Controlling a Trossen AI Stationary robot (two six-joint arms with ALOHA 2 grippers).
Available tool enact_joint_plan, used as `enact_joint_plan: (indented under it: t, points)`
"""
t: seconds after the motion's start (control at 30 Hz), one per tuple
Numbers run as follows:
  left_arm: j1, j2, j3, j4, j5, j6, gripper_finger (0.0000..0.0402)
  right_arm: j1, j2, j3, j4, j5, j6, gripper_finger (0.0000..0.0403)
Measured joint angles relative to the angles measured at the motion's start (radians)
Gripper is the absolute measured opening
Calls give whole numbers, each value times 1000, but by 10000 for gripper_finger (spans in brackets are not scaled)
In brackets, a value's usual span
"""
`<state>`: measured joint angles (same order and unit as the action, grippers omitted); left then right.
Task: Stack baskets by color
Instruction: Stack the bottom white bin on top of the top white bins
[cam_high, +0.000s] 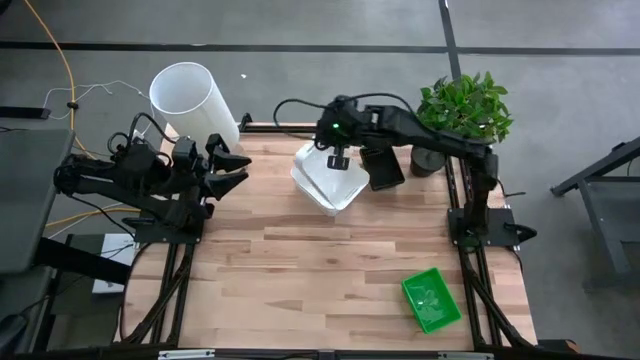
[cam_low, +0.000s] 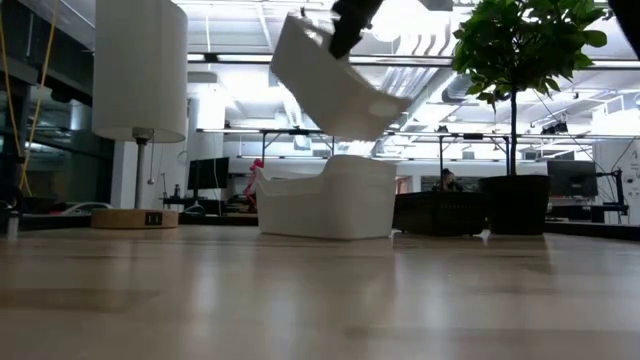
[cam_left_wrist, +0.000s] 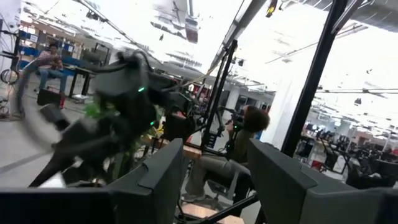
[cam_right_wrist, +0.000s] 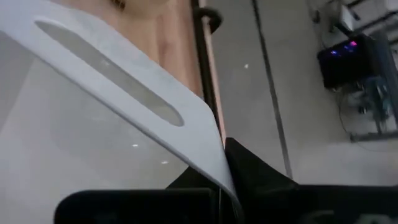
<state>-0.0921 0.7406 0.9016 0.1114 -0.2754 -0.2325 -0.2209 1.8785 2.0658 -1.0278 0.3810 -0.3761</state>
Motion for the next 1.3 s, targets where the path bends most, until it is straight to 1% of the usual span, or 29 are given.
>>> enact_joint_plan:
  t: [0.07, 0.17, 0.27, 0.47, 0.63, 0.77, 1.13, 1.23, 1.3]
  points:
    - [0, 3, 0, -2, -1, 0, 170, -9, 33, 9, -3, -20, -49, 0]
    - [0, 1, 0, -1, -1, 0, 170, -22, 69, 9, -3, -52, -75, 0]
    - [0, 2, 0, -1, -1, 0, 170, -33, 96, 9, -2, -92, -71, 0]
    - [0, 2, 0, -2, -1, 0, 170, -48, 121, 9, -15, -103, -48, 0]
    - [0, 2, 0, -1, -1, 0, 170, -69, 128, -2, -44, -149, -11, 0]
    - [0, 2, 0, -1, -1, 0, 170, -77, 132, -2, -58, -150, 9, 0]
    - [0, 2, 0, -2, -1, 0, 170, -79, 132, -3, -61, -156, -6, 1]
    - [0, 2, 0, -2, -1, 0, 170, -79, 132, -3, -66, -156, -8, 15]
    - [0, 2, 0, -2, -1, 0, 170, -79, 132, -3, -73, -157, -9, 36]
